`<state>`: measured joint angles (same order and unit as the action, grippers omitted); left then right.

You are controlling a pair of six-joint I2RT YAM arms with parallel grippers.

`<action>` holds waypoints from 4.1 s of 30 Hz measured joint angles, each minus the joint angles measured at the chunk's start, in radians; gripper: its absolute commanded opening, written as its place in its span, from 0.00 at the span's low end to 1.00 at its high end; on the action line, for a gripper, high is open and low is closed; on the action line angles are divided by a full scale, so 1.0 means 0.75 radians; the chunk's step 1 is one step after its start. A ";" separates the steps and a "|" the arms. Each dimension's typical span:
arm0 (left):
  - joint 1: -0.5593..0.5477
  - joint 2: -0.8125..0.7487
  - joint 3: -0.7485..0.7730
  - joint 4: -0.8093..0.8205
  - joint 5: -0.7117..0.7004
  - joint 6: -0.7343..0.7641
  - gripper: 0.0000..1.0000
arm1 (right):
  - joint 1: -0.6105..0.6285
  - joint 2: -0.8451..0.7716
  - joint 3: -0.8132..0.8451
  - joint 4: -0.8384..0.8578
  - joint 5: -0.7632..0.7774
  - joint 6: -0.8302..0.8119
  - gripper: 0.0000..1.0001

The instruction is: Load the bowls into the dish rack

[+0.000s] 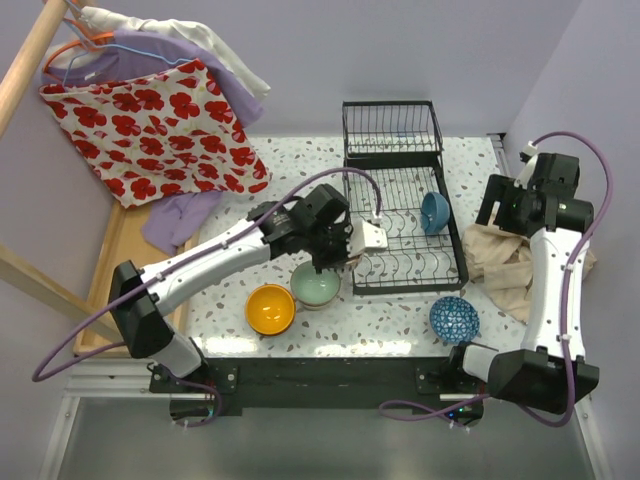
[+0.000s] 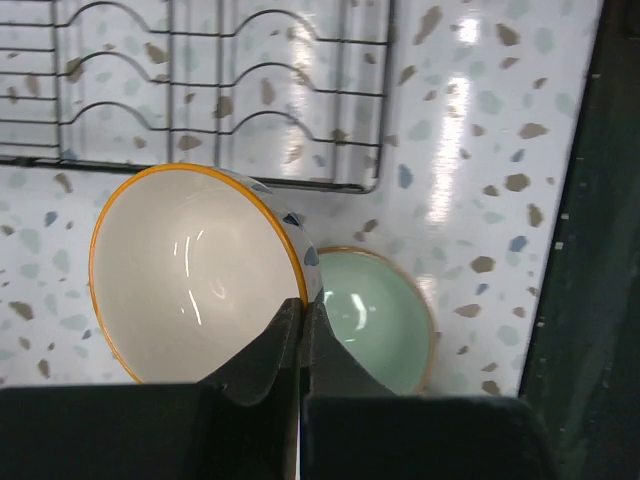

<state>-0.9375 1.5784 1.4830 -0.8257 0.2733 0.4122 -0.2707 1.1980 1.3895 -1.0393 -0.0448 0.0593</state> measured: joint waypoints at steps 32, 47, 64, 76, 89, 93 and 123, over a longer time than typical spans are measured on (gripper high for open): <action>0.336 0.405 -0.185 0.478 -0.157 0.245 0.17 | 0.000 0.175 0.028 0.021 0.038 -0.009 0.83; 0.336 0.415 -0.210 0.537 -0.231 0.245 0.14 | 0.000 0.191 0.027 0.023 0.038 -0.008 0.83; 0.339 0.484 -0.209 0.549 -0.267 0.233 0.00 | 0.000 0.181 0.012 0.030 0.038 -0.008 0.83; 0.340 0.307 0.115 0.469 0.091 -0.051 0.00 | 0.000 0.179 0.012 0.017 0.058 -0.032 0.82; 0.298 0.640 -0.092 2.101 0.635 -1.389 0.00 | 0.000 0.182 0.053 -0.034 0.166 -0.144 0.82; 0.289 0.872 0.005 2.194 0.616 -1.604 0.00 | 0.000 0.182 0.060 -0.050 0.220 -0.172 0.82; 0.227 1.394 0.494 2.424 0.314 -2.120 0.00 | 0.000 0.174 -0.032 -0.086 0.393 -0.243 0.82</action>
<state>-0.7670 2.6240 1.8534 0.9924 0.5087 -1.1782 -0.2707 1.3289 1.3659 -1.1038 0.2501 -0.1226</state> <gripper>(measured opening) 0.103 0.825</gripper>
